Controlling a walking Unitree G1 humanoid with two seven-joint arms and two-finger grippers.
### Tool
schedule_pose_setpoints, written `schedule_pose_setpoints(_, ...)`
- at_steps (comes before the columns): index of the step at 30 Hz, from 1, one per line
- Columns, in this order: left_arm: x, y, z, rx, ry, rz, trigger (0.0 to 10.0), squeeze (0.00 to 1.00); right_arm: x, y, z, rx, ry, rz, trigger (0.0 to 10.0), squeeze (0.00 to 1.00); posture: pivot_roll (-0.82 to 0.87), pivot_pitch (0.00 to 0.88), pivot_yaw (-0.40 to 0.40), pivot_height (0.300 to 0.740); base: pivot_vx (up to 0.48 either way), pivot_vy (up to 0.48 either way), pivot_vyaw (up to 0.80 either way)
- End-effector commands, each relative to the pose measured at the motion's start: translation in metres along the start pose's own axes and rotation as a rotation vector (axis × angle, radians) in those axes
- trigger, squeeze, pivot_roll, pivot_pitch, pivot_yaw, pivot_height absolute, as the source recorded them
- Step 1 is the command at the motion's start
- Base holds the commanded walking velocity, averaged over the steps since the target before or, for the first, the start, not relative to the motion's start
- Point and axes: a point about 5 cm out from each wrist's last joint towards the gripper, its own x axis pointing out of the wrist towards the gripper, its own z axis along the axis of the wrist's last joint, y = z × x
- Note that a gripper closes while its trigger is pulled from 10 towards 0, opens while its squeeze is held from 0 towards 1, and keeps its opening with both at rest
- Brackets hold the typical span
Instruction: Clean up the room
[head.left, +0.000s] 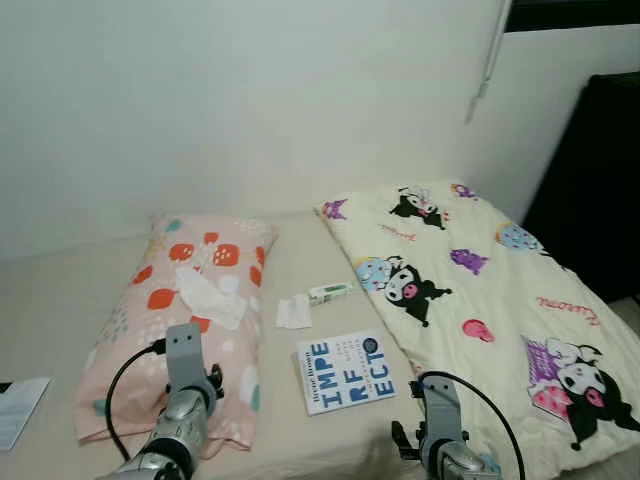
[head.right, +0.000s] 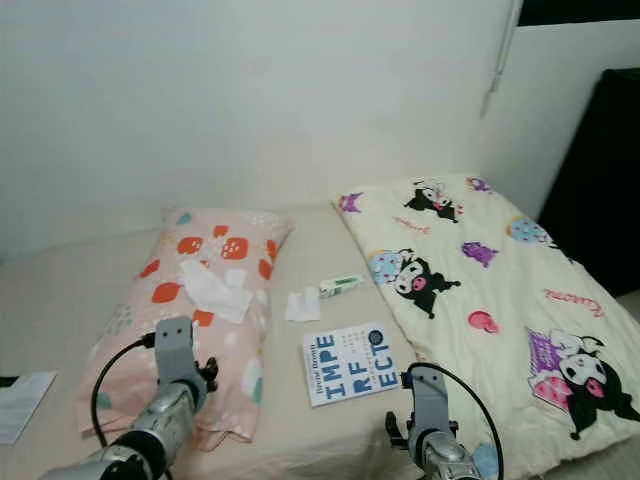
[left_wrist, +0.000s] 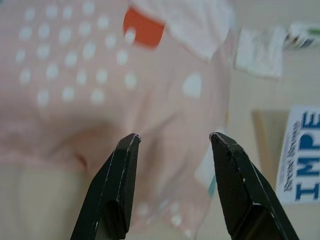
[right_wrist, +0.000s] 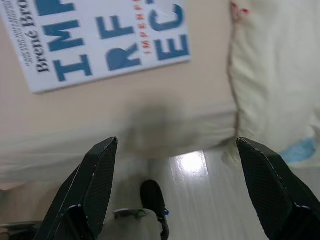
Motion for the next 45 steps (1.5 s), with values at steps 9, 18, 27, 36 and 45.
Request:
schedule_pose_setpoints(9, 0.003, -0.017, 0.024, -0.079, -0.083, -0.084, 10.0, 0.00, 0.001, 0.001, 0.006, 0.033, -0.029, 0.000, 10.0, 0.00, -0.13, 0.023, 0.045, 0.690, 0.000, 0.000, 0.00)
schedule_pose_setpoints(18, 0.003, -0.022, 0.027, -0.118, -0.108, -0.140, 10.0, 0.00, 0.001, 0.002, 0.006, 0.006, -0.025, 0.005, 10.0, 0.00, -0.14, 0.030, 0.048, 0.690, 0.000, 0.000, -0.40)
schedule_pose_setpoints(27, 0.003, -0.024, 0.030, -0.115, -0.118, -0.142, 10.0, 0.00, 0.001, 0.003, 0.006, 0.009, -0.026, 0.006, 10.0, 0.00, -0.14, 0.032, 0.050, 0.690, 0.000, 0.000, -0.72)
schedule_pose_setpoints(36, 0.004, -0.024, 0.033, -0.102, -0.126, -0.127, 10.0, 0.00, 0.001, 0.002, 0.007, 0.022, -0.045, 0.002, 10.0, 0.00, -0.14, 0.033, 0.051, 0.690, 0.000, 0.000, -0.28)
schedule_pose_setpoints(45, 0.005, -0.022, 0.043, -0.045, -0.144, -0.061, 10.0, 0.00, 0.001, 0.002, 0.008, 0.021, -0.047, 0.006, 10.0, 0.00, -0.14, 0.037, 0.051, 0.690, 0.000, 0.000, 0.00)
